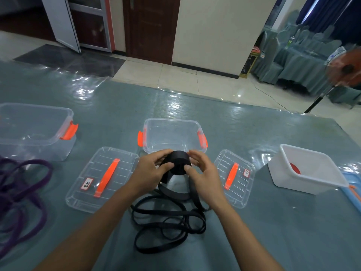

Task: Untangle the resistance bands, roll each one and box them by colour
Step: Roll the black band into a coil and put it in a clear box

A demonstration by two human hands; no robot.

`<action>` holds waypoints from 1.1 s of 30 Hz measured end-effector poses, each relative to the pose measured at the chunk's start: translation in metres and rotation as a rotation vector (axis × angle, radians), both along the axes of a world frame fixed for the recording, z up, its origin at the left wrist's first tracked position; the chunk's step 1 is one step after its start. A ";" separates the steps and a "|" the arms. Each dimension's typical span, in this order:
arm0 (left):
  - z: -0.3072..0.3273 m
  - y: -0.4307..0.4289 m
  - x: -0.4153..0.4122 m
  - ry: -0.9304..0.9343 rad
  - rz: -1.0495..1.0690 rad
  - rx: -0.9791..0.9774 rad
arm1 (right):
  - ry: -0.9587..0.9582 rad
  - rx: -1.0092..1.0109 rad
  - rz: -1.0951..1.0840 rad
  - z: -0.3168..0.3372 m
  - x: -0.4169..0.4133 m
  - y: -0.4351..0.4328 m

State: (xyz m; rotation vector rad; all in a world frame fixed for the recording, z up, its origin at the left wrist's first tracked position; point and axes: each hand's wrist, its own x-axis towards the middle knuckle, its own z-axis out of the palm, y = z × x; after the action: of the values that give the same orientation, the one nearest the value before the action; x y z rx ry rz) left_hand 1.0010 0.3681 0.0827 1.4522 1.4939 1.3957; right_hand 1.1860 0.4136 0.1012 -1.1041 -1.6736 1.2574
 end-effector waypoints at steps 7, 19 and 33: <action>0.023 0.013 0.012 0.074 -0.057 0.083 | -0.098 0.142 -0.003 0.031 0.009 0.014; 0.086 0.045 -0.002 -0.235 0.005 0.156 | 0.237 -0.110 0.028 0.028 0.000 0.028; 0.119 0.047 -0.012 -0.217 0.041 0.289 | -0.164 0.107 -0.081 0.014 -0.016 0.052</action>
State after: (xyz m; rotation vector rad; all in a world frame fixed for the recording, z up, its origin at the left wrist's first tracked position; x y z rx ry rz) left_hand 0.9889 0.4149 0.2012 1.3890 1.2306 1.7911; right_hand 1.1704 0.4660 0.1154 -1.2247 -1.7767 1.0371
